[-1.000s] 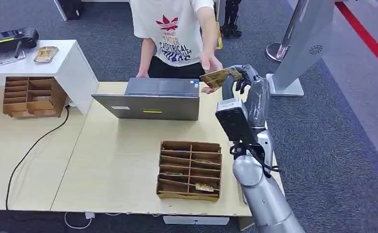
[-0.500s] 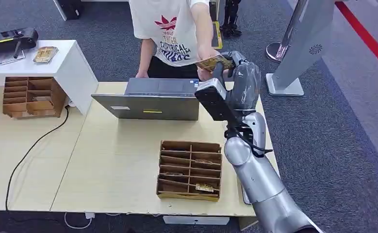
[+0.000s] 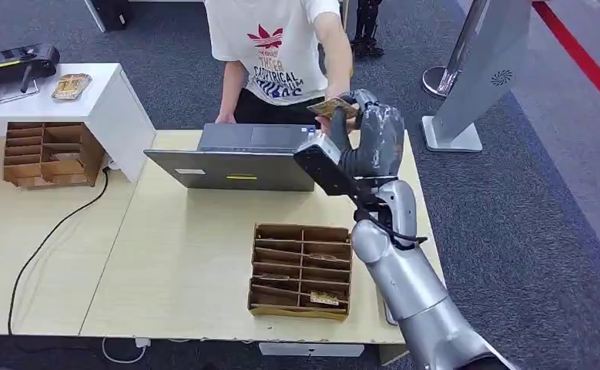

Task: Pass the card to the sensor for recognition and then transmit it.

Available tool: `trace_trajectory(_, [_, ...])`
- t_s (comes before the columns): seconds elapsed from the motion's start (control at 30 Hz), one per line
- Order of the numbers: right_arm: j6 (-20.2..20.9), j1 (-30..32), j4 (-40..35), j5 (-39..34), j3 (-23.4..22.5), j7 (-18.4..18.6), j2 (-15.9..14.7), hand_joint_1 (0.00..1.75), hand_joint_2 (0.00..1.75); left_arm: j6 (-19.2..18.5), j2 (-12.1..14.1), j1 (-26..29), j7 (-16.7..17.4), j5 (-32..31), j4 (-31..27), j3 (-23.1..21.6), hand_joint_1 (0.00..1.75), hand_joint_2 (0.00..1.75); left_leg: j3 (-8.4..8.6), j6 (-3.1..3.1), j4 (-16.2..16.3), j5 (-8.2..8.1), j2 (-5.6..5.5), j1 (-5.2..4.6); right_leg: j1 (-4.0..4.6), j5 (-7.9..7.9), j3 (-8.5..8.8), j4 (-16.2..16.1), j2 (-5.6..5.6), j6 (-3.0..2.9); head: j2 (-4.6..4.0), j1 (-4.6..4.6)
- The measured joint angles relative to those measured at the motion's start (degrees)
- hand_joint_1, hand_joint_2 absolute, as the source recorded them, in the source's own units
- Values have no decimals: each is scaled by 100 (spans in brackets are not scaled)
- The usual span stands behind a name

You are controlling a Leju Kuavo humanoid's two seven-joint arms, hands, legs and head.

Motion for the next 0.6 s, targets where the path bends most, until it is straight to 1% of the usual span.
trace_trajectory(0.17, [2,20,455,301,107,46,4,0,175,-31,0,-2,0,-2,0,-39,0,0,0,0,0,0,0,0,0,0,0,0,0,0,0,0])
trace_trajectory(0.3, [4,194,550,-27,116,-112,52,0,175,-31,-2,5,0,26,0,-61,0,0,1,0,0,0,1,0,0,0,0,0,1,0,0,2])
trace_trajectory(0.43, [89,439,280,-470,111,-186,94,0,175,-15,-2,37,-2,63,0,-63,0,0,0,0,0,0,1,0,0,0,-1,0,1,0,0,0])
trace_trajectory(0.47, [131,481,214,-551,105,-194,96,0,0,-15,-2,41,-2,70,0,-63,0,0,0,0,0,0,1,0,0,0,-1,0,1,0,0,0])
trace_trajectory(0.6, [291,615,-20,-864,89,-256,105,0,0,-2,-2,64,-2,103,0,-63,0,0,1,0,0,0,1,0,0,0,-1,-1,1,0,0,0])
